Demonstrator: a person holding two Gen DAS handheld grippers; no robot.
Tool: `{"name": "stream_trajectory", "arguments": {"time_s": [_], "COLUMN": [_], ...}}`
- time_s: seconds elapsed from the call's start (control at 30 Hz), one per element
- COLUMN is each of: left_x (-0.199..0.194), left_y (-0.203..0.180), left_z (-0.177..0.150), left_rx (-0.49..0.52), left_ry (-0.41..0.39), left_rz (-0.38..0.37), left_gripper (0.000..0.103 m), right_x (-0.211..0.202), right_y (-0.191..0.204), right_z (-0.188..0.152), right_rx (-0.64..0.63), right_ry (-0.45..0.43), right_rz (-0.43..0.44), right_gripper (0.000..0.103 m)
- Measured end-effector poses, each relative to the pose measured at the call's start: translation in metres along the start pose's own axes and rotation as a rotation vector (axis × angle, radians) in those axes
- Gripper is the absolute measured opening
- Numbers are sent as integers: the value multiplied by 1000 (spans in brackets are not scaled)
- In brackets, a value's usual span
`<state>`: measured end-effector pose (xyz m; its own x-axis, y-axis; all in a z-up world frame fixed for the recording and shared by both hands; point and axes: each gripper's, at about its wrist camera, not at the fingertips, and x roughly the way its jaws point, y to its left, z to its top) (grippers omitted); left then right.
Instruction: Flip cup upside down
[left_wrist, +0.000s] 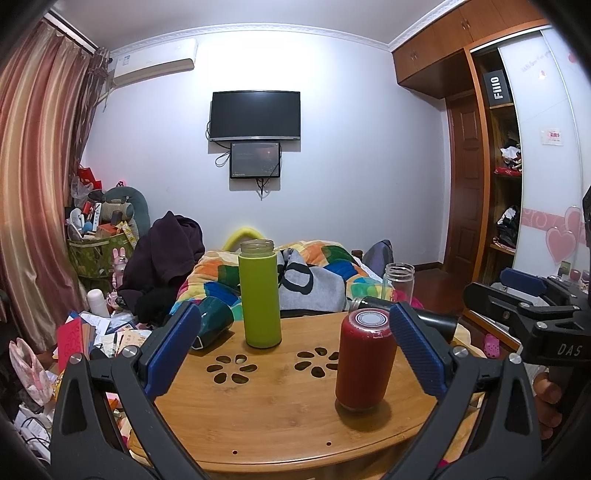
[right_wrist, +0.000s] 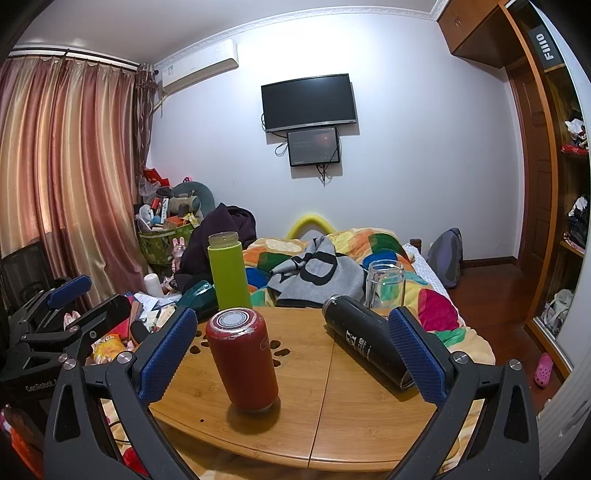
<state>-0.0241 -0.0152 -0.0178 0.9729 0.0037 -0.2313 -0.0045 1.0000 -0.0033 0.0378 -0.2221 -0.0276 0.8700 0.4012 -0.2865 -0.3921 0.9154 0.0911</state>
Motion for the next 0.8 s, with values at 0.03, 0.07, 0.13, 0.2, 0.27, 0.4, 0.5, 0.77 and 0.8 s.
{"name": "stream_trajectory", "arguments": {"time_s": [0.03, 0.07, 0.13, 0.2, 0.27, 0.4, 0.5, 0.77, 0.8], "left_x": [0, 0, 1, 2, 3, 4, 4, 4, 4], "left_y": [1, 1, 1, 2, 4, 8, 9, 4, 4], "left_z": [0, 0, 0, -1, -1, -2, -2, -3, -3], "left_rx": [-1, -1, -4, -13, -23, -42, -47, -16, -14], "left_ry": [0, 0, 1, 5, 14, 28, 29, 18, 16], "left_rz": [0, 1, 1, -1, -6, -17, -20, -10, -10], "left_gripper": [103, 103, 103, 103, 103, 103, 103, 103, 103], "right_x": [0, 0, 0, 0, 1, 3, 4, 6, 6], "right_y": [0, 0, 0, 0, 1, 2, 2, 3, 3], "right_z": [0, 0, -1, -1, -2, -4, -3, -4, -5], "right_rx": [0, 1, 0, -2, -8, -11, -12, -16, -16], "right_ry": [1, 2, 1, 1, 1, 7, 8, 15, 16], "right_rz": [0, 0, 1, 2, -2, -3, -2, 1, 2], "right_gripper": [103, 103, 103, 103, 103, 103, 103, 103, 103]}}
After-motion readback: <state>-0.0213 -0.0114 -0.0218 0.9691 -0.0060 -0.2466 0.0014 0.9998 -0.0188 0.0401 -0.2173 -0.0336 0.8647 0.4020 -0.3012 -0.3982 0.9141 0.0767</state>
